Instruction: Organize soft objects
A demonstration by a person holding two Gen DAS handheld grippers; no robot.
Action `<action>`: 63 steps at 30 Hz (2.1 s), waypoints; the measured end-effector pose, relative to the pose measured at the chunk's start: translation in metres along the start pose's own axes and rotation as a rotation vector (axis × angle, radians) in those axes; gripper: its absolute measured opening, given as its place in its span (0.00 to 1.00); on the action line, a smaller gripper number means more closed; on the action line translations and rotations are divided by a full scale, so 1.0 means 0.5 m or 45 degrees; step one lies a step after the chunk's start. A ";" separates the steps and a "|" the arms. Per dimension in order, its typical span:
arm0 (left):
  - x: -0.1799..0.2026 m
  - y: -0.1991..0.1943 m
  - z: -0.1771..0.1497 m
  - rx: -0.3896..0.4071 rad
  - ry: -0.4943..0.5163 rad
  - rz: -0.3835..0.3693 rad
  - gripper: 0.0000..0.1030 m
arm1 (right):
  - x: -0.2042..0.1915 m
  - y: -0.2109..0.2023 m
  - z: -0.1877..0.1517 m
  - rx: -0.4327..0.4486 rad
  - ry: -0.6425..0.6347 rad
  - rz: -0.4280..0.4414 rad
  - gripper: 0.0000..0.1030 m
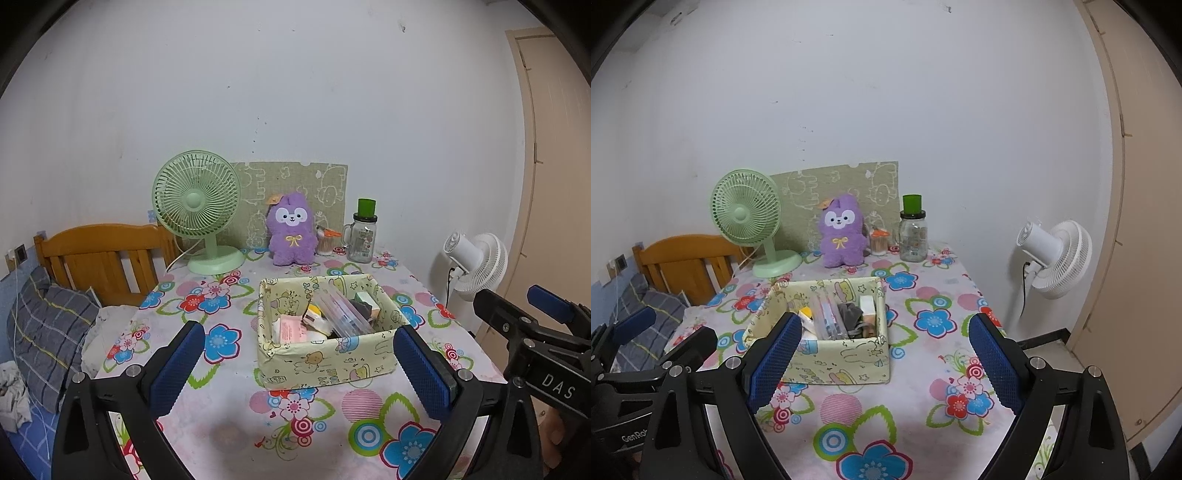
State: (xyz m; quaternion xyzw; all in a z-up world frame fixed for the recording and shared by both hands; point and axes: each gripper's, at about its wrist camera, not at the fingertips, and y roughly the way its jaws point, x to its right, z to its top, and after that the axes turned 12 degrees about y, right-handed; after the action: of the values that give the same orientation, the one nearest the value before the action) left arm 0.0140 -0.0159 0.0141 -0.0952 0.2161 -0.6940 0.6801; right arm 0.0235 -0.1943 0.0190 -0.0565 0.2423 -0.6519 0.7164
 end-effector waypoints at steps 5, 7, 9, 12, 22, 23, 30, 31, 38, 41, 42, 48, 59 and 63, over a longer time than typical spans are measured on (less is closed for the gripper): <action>-0.001 0.000 0.000 0.000 -0.001 0.002 1.00 | -0.003 0.002 0.000 0.000 -0.001 0.002 0.91; -0.004 0.000 0.000 0.000 -0.005 0.004 1.00 | -0.004 0.001 0.001 0.002 -0.002 0.003 0.91; -0.004 0.000 0.000 -0.001 -0.003 0.003 1.00 | -0.005 0.001 0.001 0.003 -0.005 0.002 0.91; -0.007 0.000 0.001 0.000 0.001 0.002 1.00 | -0.004 0.001 0.001 0.003 -0.001 0.001 0.91; -0.008 0.007 0.002 -0.004 0.002 -0.009 1.00 | -0.010 0.004 0.002 -0.003 -0.001 -0.019 0.91; -0.008 0.008 0.001 -0.002 0.003 -0.010 1.00 | -0.010 0.004 0.001 -0.003 -0.001 -0.021 0.91; -0.011 0.005 -0.001 0.002 -0.003 -0.006 1.00 | -0.018 0.006 0.000 -0.008 -0.012 -0.024 0.91; -0.011 0.005 -0.001 0.002 -0.003 -0.006 1.00 | -0.019 0.005 0.000 -0.008 -0.015 -0.025 0.91; -0.010 0.003 0.002 0.012 0.001 -0.022 1.00 | -0.017 0.002 0.001 0.002 -0.003 -0.046 0.91; -0.009 0.001 0.005 0.022 0.005 -0.011 1.00 | -0.019 0.002 0.002 0.004 -0.002 -0.046 0.91; -0.009 0.001 0.005 0.022 0.004 -0.007 1.00 | -0.019 0.003 0.002 0.006 -0.001 -0.047 0.91; -0.002 0.005 0.005 0.016 -0.005 0.009 1.00 | -0.010 0.010 0.003 0.001 0.014 -0.041 0.91; 0.003 0.004 0.008 0.011 -0.016 0.012 1.00 | -0.004 0.013 0.005 0.002 0.005 -0.048 0.91; 0.005 0.005 0.009 0.008 -0.013 0.020 1.00 | -0.004 0.016 0.005 -0.001 0.005 -0.042 0.91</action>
State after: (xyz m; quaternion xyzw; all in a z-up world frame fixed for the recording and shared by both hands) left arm 0.0181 -0.0189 0.0167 -0.0947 0.2112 -0.6888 0.6870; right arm 0.0318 -0.1917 0.0187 -0.0595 0.2431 -0.6634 0.7051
